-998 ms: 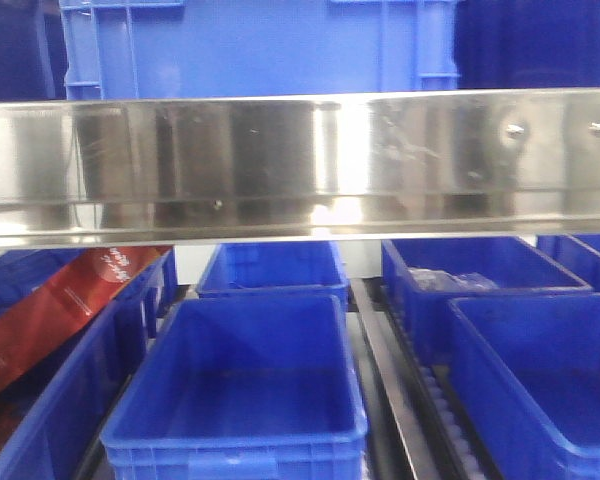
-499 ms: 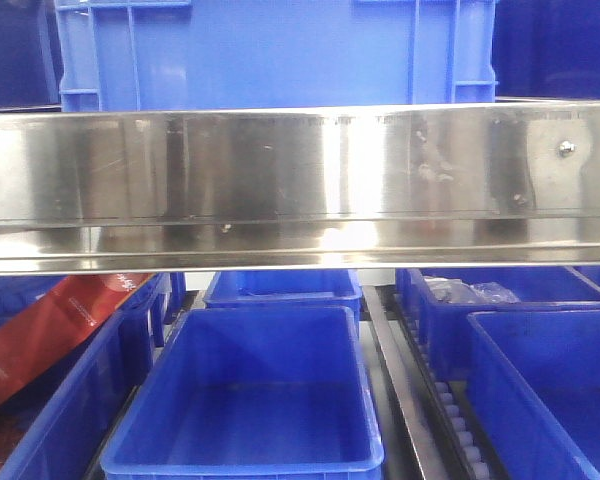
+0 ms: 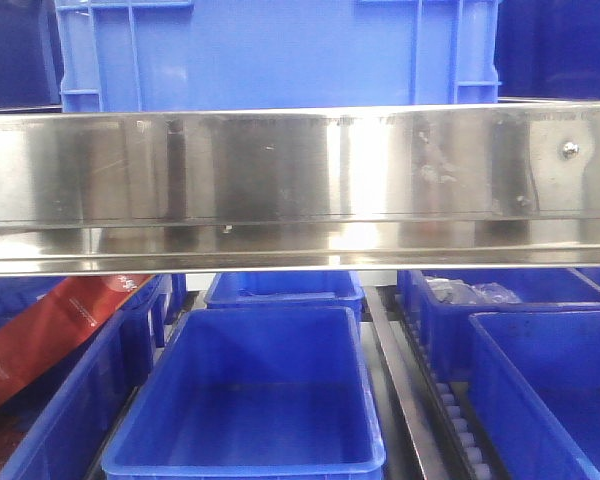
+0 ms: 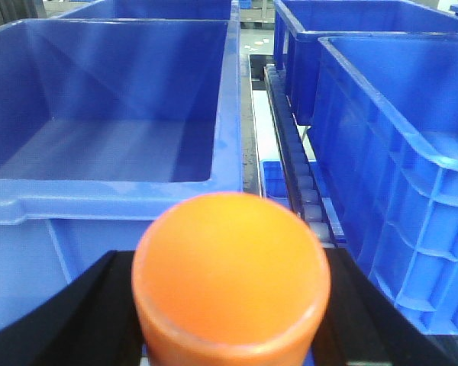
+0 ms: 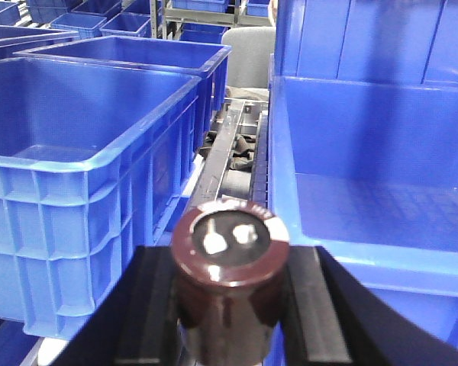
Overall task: Place cylindrical capacitor in blue bin on shelf
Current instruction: 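Lower the left gripper over a blue bin and release the orange cylinder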
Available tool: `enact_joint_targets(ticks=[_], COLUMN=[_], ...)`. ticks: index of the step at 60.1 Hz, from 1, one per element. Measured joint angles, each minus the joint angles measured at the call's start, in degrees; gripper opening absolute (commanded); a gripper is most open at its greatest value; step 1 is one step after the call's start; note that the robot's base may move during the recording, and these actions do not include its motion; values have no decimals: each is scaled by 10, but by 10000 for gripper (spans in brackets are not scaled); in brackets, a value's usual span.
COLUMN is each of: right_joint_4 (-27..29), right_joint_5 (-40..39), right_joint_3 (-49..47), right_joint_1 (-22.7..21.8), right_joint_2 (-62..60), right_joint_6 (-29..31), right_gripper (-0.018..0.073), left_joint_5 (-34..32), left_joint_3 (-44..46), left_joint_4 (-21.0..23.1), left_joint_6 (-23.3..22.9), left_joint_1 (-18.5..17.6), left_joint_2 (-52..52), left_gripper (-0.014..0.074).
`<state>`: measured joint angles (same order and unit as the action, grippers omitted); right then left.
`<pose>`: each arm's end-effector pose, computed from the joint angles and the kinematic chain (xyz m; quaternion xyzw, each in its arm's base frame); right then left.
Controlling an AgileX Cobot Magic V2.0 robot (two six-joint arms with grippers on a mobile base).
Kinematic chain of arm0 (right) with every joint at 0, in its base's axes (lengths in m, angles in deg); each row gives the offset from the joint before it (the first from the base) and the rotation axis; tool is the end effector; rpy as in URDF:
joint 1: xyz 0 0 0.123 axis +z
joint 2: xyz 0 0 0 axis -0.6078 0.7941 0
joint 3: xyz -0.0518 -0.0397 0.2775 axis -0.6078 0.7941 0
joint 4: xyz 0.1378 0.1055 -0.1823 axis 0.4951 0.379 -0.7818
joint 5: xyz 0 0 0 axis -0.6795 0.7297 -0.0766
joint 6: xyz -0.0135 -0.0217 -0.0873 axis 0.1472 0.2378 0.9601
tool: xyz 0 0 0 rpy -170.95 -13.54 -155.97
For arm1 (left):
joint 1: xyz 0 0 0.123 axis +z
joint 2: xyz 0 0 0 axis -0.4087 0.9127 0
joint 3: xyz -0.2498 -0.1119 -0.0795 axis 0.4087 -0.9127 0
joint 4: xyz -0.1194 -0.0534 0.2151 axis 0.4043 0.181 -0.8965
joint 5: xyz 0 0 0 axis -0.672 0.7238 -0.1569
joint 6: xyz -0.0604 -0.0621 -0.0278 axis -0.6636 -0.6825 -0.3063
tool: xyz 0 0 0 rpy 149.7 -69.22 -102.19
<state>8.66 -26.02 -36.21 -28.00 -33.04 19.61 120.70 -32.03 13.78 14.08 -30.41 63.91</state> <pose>0.1137 0.0201 0.4016 -0.0735 0.7634 0.0525 0.6396 0.1225 -0.0067 0.4153 0.0171 0.8028 -0.0068 0.5960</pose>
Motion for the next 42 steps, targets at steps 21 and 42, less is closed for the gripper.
enact_joint_targets(ticks=[21, 42], right_joint_4=[0, 0], right_joint_5=[0, 0], right_joint_3=[0, 0], right_joint_1=[0, 0], right_joint_2=[0, 0], right_joint_6=[0, 0], right_gripper=[-25, -25], left_joint_5=[-24, -24], left_joint_3=[0, 0], left_joint_4=[0, 0], left_joint_6=[0, 0], left_joint_1=[0, 0], left_joint_2=[0, 0], left_gripper=[-111, -111])
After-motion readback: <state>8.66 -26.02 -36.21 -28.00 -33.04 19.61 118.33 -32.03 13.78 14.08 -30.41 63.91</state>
